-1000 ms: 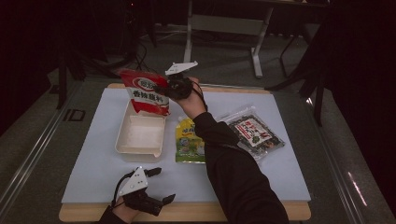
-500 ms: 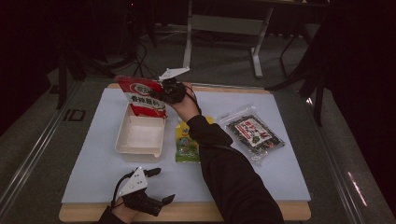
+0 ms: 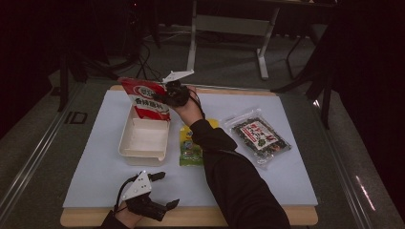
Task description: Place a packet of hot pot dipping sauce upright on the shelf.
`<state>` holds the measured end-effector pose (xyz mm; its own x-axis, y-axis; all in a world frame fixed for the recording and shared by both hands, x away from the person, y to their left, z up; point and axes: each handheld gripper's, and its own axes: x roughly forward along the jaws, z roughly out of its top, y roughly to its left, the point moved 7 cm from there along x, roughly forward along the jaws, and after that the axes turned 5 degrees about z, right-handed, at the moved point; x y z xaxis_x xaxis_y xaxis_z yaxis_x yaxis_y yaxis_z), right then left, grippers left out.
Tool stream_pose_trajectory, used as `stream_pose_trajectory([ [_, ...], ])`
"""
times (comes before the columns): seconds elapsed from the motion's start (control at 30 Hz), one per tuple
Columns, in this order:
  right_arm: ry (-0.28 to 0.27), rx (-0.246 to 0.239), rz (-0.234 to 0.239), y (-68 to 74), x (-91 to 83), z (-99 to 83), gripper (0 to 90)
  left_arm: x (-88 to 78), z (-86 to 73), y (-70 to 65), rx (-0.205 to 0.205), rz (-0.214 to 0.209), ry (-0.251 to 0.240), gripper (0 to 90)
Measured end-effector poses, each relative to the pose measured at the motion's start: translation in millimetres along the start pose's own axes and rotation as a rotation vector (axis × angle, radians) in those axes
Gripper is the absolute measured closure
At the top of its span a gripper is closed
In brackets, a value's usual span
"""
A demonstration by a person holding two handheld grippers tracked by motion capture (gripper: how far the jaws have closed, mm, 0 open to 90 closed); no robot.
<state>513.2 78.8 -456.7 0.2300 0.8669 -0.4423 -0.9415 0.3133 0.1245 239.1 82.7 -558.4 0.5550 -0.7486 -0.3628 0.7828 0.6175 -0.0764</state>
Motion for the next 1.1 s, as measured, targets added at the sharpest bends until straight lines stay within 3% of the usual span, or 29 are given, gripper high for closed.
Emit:
stream_pose_trajectory([
  [0.23, -0.007, 0.013, 0.015, 1.5, 3.8, -1.6, 89.7, 0.1, -0.1, 0.2, 0.000, -0.002, 0.001, 1.9],
  [0.33, 0.033, -0.016, -0.021, 1.5, 10.7, -7.6, 89.6, 0.3, -0.5, 0.3, -0.001, -0.004, 0.003, 1.9],
  [0.4, 0.043, -0.003, -0.017, -0.2, 15.9, -15.0, 89.6, -0.3, -0.2, -0.2, 0.001, -0.006, 0.002, 1.9],
  [0.47, 0.019, 0.039, -0.013, -4.5, 14.2, -16.8, 89.5, -0.5, -0.2, 0.2, 0.002, -0.005, 0.002, 1.9],
  [0.73, 0.078, 0.021, -0.028, -9.3, 4.8, -22.4, 73.7, 2.0, -0.8, -0.1, 0.002, -0.013, 0.007, 1.9],
  [0.97, 0.113, -0.005, -0.041, -4.4, -13.0, -24.3, 68.7, 2.7, -0.9, -0.7, 0.006, -0.014, 0.009, 1.9],
  [1.1, 0.106, -0.001, -0.041, -4.2, -22.8, -25.3, 67.6, 2.4, -0.5, -1.3, 0.009, -0.015, 0.009, 1.9],
])
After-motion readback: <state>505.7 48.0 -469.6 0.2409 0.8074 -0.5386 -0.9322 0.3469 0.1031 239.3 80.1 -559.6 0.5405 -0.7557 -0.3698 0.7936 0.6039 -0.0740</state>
